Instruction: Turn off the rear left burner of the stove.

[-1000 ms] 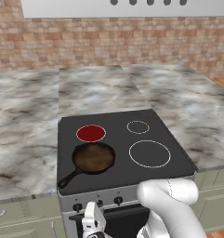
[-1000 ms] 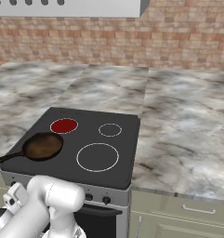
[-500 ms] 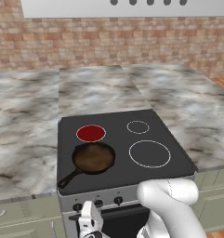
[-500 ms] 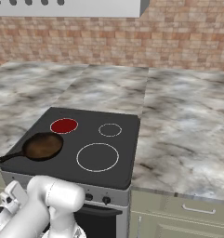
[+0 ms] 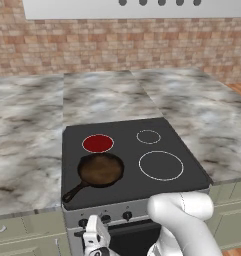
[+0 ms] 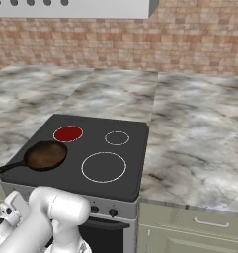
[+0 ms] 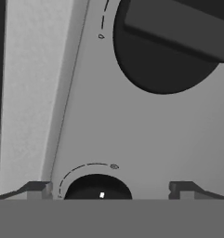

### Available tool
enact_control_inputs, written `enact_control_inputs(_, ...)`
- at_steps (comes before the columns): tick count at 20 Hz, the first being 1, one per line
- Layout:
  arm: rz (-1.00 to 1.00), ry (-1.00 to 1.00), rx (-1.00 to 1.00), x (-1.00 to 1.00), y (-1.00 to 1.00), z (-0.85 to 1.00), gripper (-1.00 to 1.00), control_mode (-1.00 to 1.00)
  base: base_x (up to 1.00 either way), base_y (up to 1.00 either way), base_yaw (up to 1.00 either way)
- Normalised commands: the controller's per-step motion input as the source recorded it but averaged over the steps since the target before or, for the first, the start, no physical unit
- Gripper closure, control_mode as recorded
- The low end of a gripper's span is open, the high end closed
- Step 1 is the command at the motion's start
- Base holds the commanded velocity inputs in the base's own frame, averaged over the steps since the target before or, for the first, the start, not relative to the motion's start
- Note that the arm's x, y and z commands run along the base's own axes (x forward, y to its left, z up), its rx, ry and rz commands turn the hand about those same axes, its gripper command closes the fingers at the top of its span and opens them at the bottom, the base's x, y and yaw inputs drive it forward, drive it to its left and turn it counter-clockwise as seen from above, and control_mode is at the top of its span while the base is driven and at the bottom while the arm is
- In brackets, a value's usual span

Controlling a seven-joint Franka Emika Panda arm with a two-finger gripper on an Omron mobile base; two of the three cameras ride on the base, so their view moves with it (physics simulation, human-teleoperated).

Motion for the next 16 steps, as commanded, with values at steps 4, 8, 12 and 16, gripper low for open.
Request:
enact_control_inputs(4, 0.01, 0.00, 0.00, 0.24, -0.01, -0.23, -1.00, -1.00, 0.00, 0.00, 0.00)
enact_control_inputs(8, 0.01, 0.00, 0.00, 0.27, 0.00, -0.20, -1.00, -1.00, 0.00, 0.00, 0.00)
enact_control_inputs(12, 0.01, 0.00, 0.00, 0.11, 0.00, -0.16, -1.00, -1.00, 0.00, 0.00, 0.00)
enact_control_inputs(16, 0.00, 0.00, 0.00, 0.00, -0.06, -0.08, -1.00, -1.00, 0.00, 0.00, 0.00)
